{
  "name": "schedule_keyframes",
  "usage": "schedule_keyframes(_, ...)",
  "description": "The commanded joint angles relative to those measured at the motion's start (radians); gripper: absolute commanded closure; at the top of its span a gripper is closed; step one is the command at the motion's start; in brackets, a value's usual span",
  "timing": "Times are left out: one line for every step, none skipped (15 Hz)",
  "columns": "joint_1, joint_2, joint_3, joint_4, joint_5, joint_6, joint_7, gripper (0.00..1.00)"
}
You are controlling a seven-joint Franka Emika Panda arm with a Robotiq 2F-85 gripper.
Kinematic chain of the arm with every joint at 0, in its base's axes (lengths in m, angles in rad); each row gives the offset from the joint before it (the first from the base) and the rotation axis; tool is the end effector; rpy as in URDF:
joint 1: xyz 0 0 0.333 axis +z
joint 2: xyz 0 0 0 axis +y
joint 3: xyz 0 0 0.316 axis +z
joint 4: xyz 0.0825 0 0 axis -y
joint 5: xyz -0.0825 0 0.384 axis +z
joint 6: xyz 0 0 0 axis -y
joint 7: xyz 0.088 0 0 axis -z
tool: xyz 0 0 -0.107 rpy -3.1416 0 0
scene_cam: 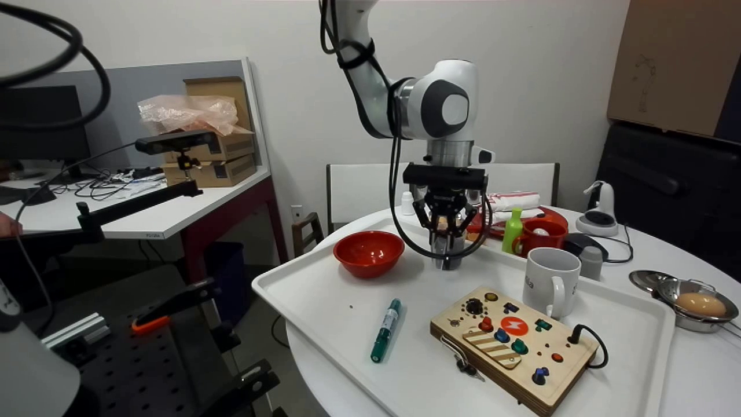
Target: Empty the jug into the red bowl
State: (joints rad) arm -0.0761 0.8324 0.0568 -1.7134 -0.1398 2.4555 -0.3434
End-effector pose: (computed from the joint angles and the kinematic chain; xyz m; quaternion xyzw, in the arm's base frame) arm 0.6511 -0.0148 0.0994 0.9769 0.2080 -0.0466 0.0122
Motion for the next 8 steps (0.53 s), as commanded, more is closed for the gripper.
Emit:
schedule_keyframes(-0.008, 0.018, 0.014, 0.041, 0.007, -0.034, -0.03, 0.93)
schedule_keyframes(-0.015, 0.009, 0.023, 0.034, 0.011, -0.027, -0.044, 0.93)
schedule_keyframes(-0.017, 0.001, 0.029, 0.029, 0.012, -0.024, -0.055, 0.93)
schedule_keyframes(-0.019, -0.015, 0.036, 0.018, 0.012, -0.017, -0.063, 0.93)
schedule_keyframes(-0.021, -0.026, 0.043, 0.012, 0.014, -0.013, -0.074, 0.93)
schedule_keyframes(-0.021, -0.041, 0.049, 0.003, 0.01, -0.008, -0.085, 0.93)
schedule_keyframes(-0.021, -0.059, 0.056, -0.008, 0.008, -0.01, -0.099, 0.93)
schedule_keyframes(-0.022, -0.081, 0.062, -0.022, 0.005, -0.01, -0.115, 0.93)
